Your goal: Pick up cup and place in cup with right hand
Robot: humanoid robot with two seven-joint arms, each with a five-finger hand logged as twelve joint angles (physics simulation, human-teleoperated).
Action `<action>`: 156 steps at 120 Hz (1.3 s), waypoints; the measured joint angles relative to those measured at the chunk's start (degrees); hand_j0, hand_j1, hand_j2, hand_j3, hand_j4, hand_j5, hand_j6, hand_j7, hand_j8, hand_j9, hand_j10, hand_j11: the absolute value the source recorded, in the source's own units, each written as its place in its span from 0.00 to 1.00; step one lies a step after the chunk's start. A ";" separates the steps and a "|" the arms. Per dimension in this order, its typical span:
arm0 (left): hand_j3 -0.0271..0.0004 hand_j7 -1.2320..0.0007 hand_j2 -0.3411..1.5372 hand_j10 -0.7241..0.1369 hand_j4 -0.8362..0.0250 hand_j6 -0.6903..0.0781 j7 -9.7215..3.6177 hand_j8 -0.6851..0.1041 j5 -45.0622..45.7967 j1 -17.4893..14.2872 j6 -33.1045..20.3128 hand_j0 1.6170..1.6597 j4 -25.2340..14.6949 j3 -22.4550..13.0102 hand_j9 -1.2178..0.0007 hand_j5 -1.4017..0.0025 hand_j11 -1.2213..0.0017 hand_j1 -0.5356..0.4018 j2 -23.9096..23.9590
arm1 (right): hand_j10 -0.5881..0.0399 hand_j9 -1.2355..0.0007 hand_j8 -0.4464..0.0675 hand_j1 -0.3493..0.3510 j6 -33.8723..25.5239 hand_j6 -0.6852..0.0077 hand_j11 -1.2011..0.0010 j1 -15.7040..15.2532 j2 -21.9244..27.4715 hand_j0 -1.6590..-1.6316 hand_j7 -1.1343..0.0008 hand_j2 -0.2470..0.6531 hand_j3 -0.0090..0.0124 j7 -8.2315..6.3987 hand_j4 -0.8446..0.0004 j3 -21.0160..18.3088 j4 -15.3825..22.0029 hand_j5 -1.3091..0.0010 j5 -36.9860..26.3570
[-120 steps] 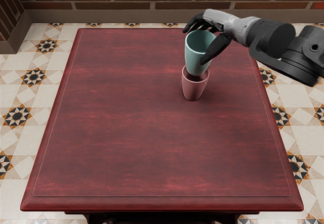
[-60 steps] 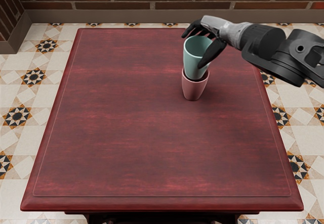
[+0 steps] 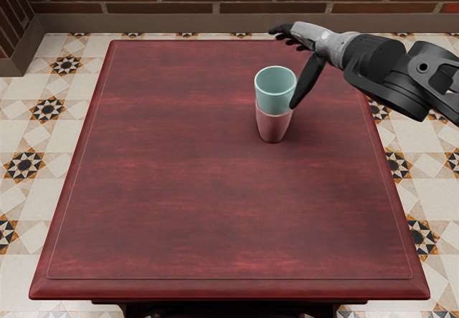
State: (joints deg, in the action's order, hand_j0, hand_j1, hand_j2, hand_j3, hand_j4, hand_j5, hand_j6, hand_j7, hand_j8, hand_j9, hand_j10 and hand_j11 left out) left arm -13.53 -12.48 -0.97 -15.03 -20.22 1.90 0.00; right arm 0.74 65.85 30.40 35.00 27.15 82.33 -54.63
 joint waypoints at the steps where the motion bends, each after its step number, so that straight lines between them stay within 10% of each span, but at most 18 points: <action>1: 0.99 1.00 0.18 0.84 0.97 0.90 0.00 0.87 0.00 0.00 0.00 0.96 0.00 0.00 1.00 1.00 1.00 0.94 0.00 | 0.80 0.89 0.73 0.17 0.00 0.87 0.89 0.00 -0.01 0.04 0.89 0.29 0.42 0.00 0.89 -0.01 -0.02 0.90 0.00; 24: 0.99 1.00 0.18 0.84 0.97 0.90 0.00 0.87 0.00 0.00 0.00 0.96 0.00 0.00 1.00 1.00 1.00 0.94 0.00 | 0.88 0.96 0.81 0.06 0.39 0.94 0.96 -0.96 2.00 0.04 0.96 0.28 0.42 0.00 0.95 -0.30 -0.18 0.96 1.15; 55: 0.99 1.00 0.18 0.84 0.97 0.90 0.00 0.87 0.00 0.00 0.00 0.96 0.00 0.00 1.00 1.00 1.00 0.94 0.00 | 0.92 0.99 0.85 0.02 14.14 0.97 0.99 -2.43 15.28 0.04 0.99 0.28 0.42 -0.68 0.98 0.17 -0.12 0.99 28.34; 63: 0.99 1.00 0.18 0.84 0.97 0.90 0.00 0.87 0.00 0.00 0.00 0.96 0.00 -0.01 1.00 1.00 1.00 0.94 0.00 | 0.92 0.99 0.85 0.01 22.17 0.97 0.99 -3.21 21.04 0.04 0.99 0.28 0.42 -5.46 0.99 0.15 -0.08 0.99 33.07; 81: 0.98 1.00 0.18 0.84 0.97 0.90 0.00 0.87 -0.01 0.00 0.00 0.96 0.00 -0.01 1.00 1.00 1.00 0.94 0.00 | 0.93 1.00 0.86 0.01 31.41 0.98 0.99 -5.68 27.75 0.04 0.99 0.28 0.42 -21.56 0.99 0.08 -0.01 1.00 37.29; 90: 0.98 1.00 0.18 0.84 0.97 0.90 0.00 0.87 0.00 0.00 0.00 0.96 0.00 0.00 1.00 1.00 1.00 0.94 0.00 | 0.93 1.00 0.86 0.00 32.88 0.98 1.00 -9.90 28.77 0.04 1.00 0.28 0.42 -31.16 0.99 0.03 0.01 1.00 37.96; 110: 0.98 1.00 0.18 0.84 0.97 0.90 0.00 0.87 -0.01 0.00 0.00 0.96 -0.01 -0.01 1.00 1.00 1.00 0.94 0.00 | 0.93 1.00 0.86 0.00 33.97 0.98 1.00 -21.08 31.69 0.04 1.00 0.28 0.42 -44.94 1.00 -0.03 0.02 1.00 39.67; 127: 0.98 1.00 0.18 0.84 0.97 0.90 0.00 0.87 -0.01 -0.27 0.00 0.96 -0.06 -0.03 1.00 1.00 1.00 0.94 0.00 | 0.93 1.00 0.87 0.00 34.16 0.99 1.00 -24.40 35.23 0.04 1.00 0.28 0.42 -51.02 1.00 -0.17 0.01 1.00 40.09; 156: 0.98 1.00 0.18 0.84 0.97 0.90 0.00 0.87 -0.01 -0.17 0.00 0.96 -0.04 0.01 1.00 1.00 1.00 0.94 0.00 | 0.94 1.00 0.87 0.00 34.22 0.99 1.00 -26.18 37.48 0.04 1.00 0.28 0.42 -53.84 1.00 -0.44 -0.10 1.00 40.17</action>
State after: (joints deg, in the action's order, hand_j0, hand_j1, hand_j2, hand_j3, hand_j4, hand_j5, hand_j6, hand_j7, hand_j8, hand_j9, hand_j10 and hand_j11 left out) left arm -13.53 -12.50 -1.14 -15.03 -20.25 1.91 0.00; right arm 34.96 39.67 67.88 -18.84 26.72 82.23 -14.46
